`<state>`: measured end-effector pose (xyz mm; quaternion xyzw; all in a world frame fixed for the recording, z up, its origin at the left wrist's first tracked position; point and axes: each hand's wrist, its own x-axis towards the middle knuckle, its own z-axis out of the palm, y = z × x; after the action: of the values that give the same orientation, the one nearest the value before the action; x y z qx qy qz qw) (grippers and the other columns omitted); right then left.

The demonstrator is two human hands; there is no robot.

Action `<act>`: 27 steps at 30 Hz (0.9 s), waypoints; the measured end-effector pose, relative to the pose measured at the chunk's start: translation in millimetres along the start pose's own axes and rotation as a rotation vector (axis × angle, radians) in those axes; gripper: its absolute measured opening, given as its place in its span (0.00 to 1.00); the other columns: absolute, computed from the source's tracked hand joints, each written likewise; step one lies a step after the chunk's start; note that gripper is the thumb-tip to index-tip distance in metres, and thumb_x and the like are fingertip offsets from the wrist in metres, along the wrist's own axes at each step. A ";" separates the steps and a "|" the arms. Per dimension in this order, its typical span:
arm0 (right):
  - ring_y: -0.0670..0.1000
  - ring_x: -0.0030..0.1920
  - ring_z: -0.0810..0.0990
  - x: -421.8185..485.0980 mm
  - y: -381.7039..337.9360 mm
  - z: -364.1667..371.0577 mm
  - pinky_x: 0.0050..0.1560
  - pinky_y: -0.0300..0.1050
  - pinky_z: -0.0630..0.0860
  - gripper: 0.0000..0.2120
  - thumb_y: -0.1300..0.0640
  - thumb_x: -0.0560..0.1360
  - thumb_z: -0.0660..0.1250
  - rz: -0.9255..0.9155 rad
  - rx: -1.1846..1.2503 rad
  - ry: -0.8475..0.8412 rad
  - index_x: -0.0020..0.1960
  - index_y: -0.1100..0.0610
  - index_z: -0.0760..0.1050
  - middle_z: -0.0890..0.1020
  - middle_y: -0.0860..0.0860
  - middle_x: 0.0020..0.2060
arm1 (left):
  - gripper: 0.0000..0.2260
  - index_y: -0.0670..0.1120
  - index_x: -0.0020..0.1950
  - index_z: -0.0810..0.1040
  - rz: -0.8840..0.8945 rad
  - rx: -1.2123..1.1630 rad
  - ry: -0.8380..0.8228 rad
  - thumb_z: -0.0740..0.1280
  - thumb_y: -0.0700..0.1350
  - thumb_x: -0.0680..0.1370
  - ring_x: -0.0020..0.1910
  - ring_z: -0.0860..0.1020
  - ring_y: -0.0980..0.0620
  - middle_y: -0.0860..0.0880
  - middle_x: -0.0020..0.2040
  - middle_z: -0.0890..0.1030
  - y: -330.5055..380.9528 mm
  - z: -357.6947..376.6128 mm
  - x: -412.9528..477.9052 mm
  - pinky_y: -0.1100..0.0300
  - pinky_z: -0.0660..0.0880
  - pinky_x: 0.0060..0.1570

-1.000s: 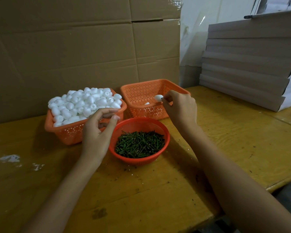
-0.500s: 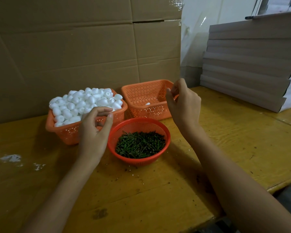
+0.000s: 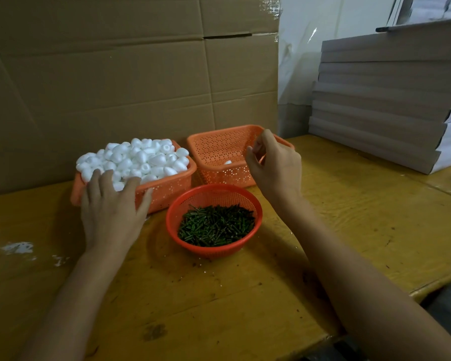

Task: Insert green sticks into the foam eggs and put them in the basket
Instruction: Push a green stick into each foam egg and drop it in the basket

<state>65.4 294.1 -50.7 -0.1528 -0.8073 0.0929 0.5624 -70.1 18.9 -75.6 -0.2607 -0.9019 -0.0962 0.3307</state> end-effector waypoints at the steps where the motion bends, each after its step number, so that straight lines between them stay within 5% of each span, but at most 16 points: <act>1: 0.48 0.31 0.78 -0.2 0.1 0.4 0.31 0.52 0.78 0.06 0.54 0.80 0.69 0.000 0.004 0.001 0.47 0.54 0.73 0.79 0.45 0.34 | 0.21 0.42 0.67 0.81 0.025 0.028 -0.020 0.63 0.57 0.85 0.72 0.72 0.31 0.32 0.67 0.78 0.3 0.8 0.1 0.33 0.67 0.70; 6: 0.47 0.31 0.78 -1.5 -2.6 -0.1 0.29 0.52 0.79 0.06 0.56 0.80 0.69 -0.025 0.023 0.010 0.47 0.55 0.74 0.79 0.45 0.34 | 0.20 0.40 0.61 0.81 0.023 0.057 -0.052 0.63 0.56 0.85 0.55 0.81 0.33 0.36 0.54 0.84 5.1 -1.9 0.8 0.39 0.71 0.57; 12: 0.48 0.32 0.79 -2.8 -3.4 1.3 0.29 0.52 0.79 0.05 0.56 0.81 0.69 -0.030 0.047 -0.027 0.47 0.55 0.74 0.80 0.46 0.35 | 0.21 0.37 0.57 0.82 -0.009 0.046 -0.071 0.67 0.55 0.83 0.59 0.78 0.31 0.32 0.59 0.82 8.1 -4.5 0.9 0.36 0.73 0.57; 20: 0.47 0.31 0.78 -2.1 -2.7 0.0 0.29 0.52 0.79 0.06 0.56 0.80 0.69 -0.035 0.040 -0.017 0.47 0.55 0.74 0.80 0.46 0.35 | 0.20 0.36 0.52 0.82 -0.025 -0.008 -0.069 0.67 0.55 0.83 0.51 0.79 0.36 0.36 0.49 0.84 10.2 -7.5 4.3 0.40 0.75 0.53; 27: 0.48 0.32 0.79 -2.6 -4.2 -0.6 0.30 0.52 0.79 0.06 0.57 0.80 0.69 -0.035 0.058 -0.030 0.47 0.56 0.74 0.80 0.46 0.35 | 0.17 0.40 0.61 0.82 0.020 -0.013 -0.027 0.69 0.53 0.83 0.59 0.80 0.36 0.38 0.57 0.85 8.6 -1.3 3.0 0.39 0.73 0.59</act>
<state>66.1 289.2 -51.5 -0.1207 -0.8151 0.1085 0.5561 -66.8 26.9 -72.7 -0.2731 -0.9030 -0.0954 0.3176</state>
